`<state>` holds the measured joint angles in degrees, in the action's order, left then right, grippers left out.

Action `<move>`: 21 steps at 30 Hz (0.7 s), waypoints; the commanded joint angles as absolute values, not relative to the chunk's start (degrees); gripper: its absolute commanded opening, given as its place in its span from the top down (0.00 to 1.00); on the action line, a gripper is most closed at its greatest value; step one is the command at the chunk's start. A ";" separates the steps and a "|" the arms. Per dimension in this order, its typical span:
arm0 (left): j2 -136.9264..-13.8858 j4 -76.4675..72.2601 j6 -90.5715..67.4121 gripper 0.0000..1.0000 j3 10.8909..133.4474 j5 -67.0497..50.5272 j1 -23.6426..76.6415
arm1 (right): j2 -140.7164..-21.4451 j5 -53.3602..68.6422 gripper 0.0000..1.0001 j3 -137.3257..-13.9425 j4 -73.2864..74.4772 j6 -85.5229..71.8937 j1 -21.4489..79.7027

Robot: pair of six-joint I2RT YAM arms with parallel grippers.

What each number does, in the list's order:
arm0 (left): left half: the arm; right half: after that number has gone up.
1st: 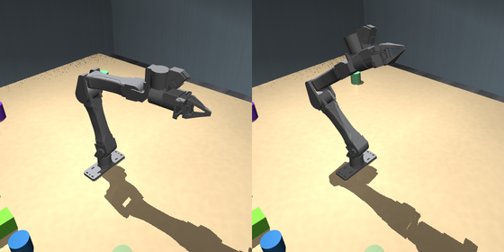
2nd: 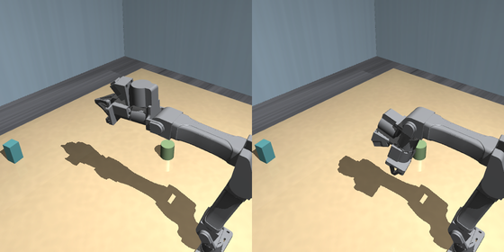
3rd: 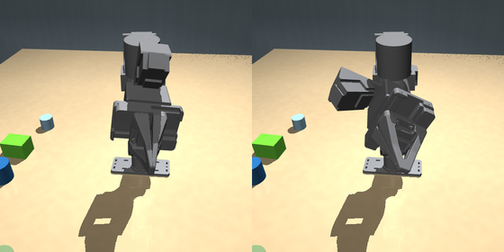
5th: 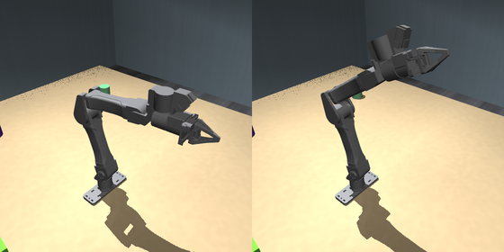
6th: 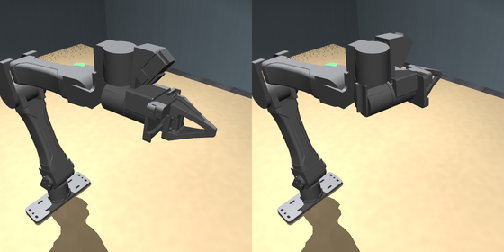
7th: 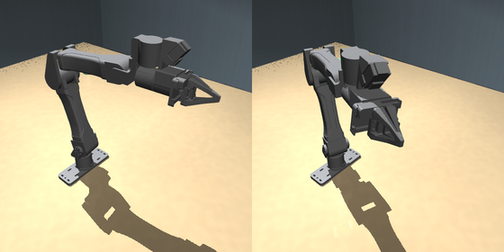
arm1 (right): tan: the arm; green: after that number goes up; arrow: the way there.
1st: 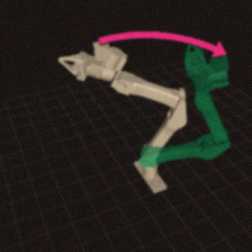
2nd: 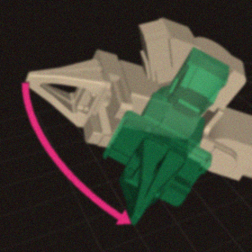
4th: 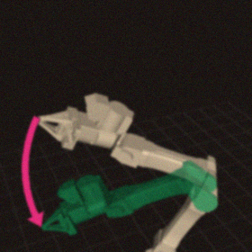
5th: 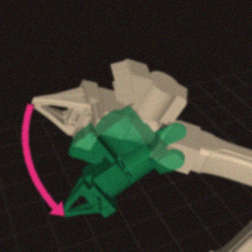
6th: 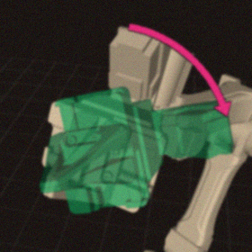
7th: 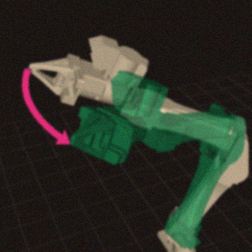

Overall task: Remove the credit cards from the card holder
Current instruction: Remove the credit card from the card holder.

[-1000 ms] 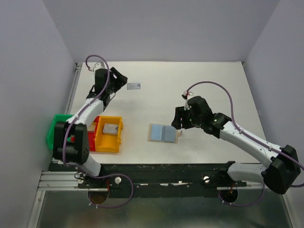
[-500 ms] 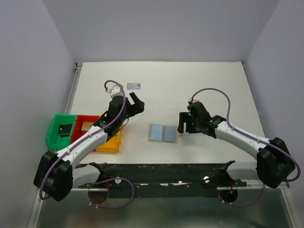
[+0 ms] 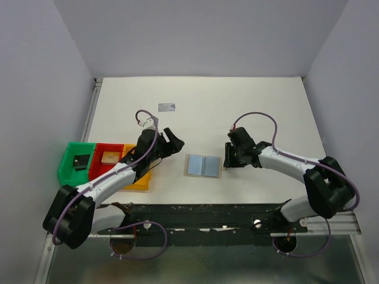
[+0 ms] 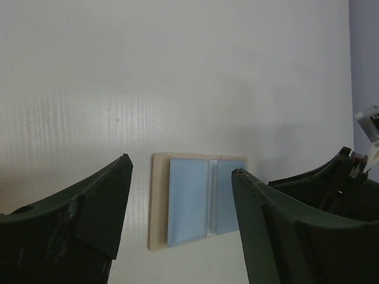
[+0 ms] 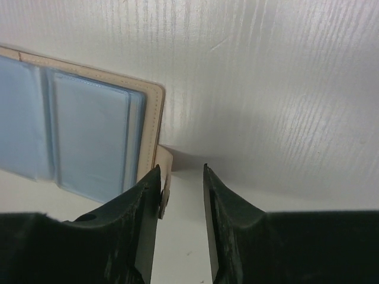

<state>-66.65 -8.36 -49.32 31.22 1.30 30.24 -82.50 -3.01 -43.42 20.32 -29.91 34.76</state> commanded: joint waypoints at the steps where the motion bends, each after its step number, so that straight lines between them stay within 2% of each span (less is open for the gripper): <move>1: -69.34 -12.66 -50.10 0.22 31.37 -4.65 31.46 | -85.69 -0.79 0.60 -45.44 18.55 -29.27 34.28; 4: -71.01 -12.57 -48.61 0.25 32.25 -6.50 32.25 | -87.10 -0.35 0.69 -45.88 18.20 -29.00 34.19; 10: -74.17 -10.29 -44.04 0.26 35.50 -8.87 34.45 | -85.70 2.19 1.00 -45.00 16.35 -28.39 34.19; 21: -80.94 -8.18 -39.47 0.32 40.87 -12.74 37.88 | -79.19 9.14 1.00 -41.04 11.69 -24.17 34.19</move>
